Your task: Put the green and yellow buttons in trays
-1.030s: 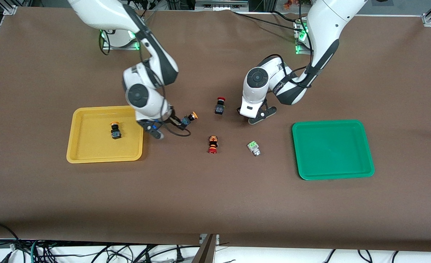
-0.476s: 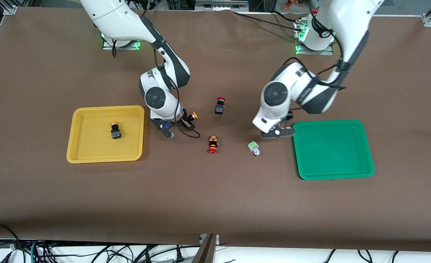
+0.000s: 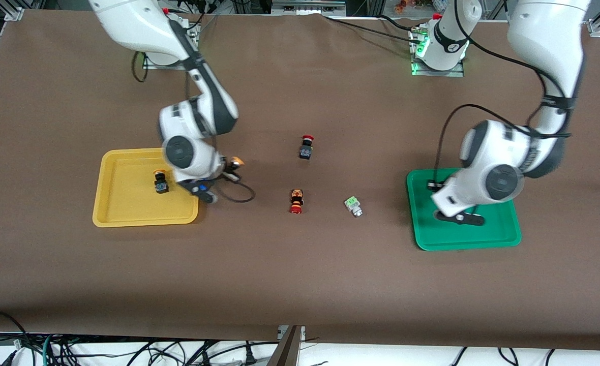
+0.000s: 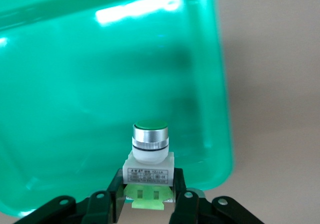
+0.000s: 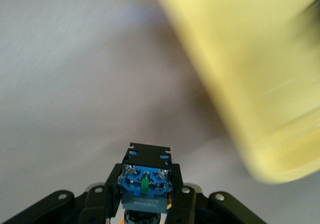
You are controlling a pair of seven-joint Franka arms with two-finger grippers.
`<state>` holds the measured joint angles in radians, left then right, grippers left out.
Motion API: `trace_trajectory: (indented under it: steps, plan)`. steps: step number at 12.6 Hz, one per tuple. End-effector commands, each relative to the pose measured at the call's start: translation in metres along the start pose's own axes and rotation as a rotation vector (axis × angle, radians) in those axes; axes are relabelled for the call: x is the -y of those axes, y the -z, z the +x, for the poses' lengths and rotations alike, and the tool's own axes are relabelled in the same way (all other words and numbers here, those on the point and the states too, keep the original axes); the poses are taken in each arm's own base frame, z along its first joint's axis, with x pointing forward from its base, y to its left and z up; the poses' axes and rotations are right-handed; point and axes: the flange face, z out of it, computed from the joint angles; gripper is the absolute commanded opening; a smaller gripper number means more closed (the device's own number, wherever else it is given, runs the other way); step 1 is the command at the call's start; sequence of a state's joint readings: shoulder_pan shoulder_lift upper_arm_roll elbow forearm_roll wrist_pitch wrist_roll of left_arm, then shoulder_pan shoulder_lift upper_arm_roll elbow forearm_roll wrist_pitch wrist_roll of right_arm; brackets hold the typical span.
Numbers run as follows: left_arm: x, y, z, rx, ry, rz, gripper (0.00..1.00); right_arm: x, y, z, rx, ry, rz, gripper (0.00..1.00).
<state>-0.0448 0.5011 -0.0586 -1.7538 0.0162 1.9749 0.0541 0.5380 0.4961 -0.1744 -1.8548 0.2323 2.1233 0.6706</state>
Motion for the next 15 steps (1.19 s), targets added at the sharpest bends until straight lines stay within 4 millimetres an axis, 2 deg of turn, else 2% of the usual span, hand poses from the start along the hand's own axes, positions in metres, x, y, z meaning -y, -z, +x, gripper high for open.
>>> trace_trajectory:
  steps: [1,3,4,6,7,9,10,11,12,13,15]
  plan:
    - [0.039,-0.014,-0.007,-0.008,-0.045,-0.027,0.00,-0.059,0.023,0.034,0.023,0.174,-0.011,0.03]
    - [0.063,-0.037,-0.015,-0.022,-0.032,-0.013,0.00,-0.087,-0.007,0.054,0.006,0.174,-0.019,0.05]
    - [0.077,-0.046,-0.019,-0.046,-0.034,-0.003,0.00,-0.093,-0.016,0.058,-0.018,0.161,-0.010,0.07]
    - [0.086,-0.070,-0.029,-0.057,-0.025,0.005,0.00,-0.089,-0.022,0.060,0.000,0.120,0.039,0.08]
    - [0.092,-0.077,-0.033,-0.067,-0.029,0.011,0.00,-0.086,-0.025,0.064,-0.002,0.115,0.046,0.13]
    - [0.103,-0.083,-0.038,-0.078,-0.030,0.009,0.05,-0.085,-0.030,0.067,-0.018,0.107,0.047,0.77]
    - [0.104,-0.083,-0.038,-0.078,-0.027,0.008,0.14,-0.085,-0.025,0.068,-0.021,0.106,0.052,0.89]
    - [0.105,-0.081,-0.037,-0.081,-0.019,0.009,0.36,-0.079,-0.013,0.069,-0.037,0.117,0.067,0.98]
    - [0.106,-0.075,-0.034,-0.087,-0.014,0.010,0.72,-0.074,0.010,0.067,-0.057,0.133,0.085,0.99]
    - [0.106,-0.063,-0.029,-0.099,-0.014,0.012,1.00,-0.069,0.030,0.064,-0.058,0.148,0.090,0.99]
    - [0.087,-0.043,-0.018,-0.095,0.005,-0.020,1.00,-0.063,0.084,0.062,-0.073,0.200,0.088,0.99]
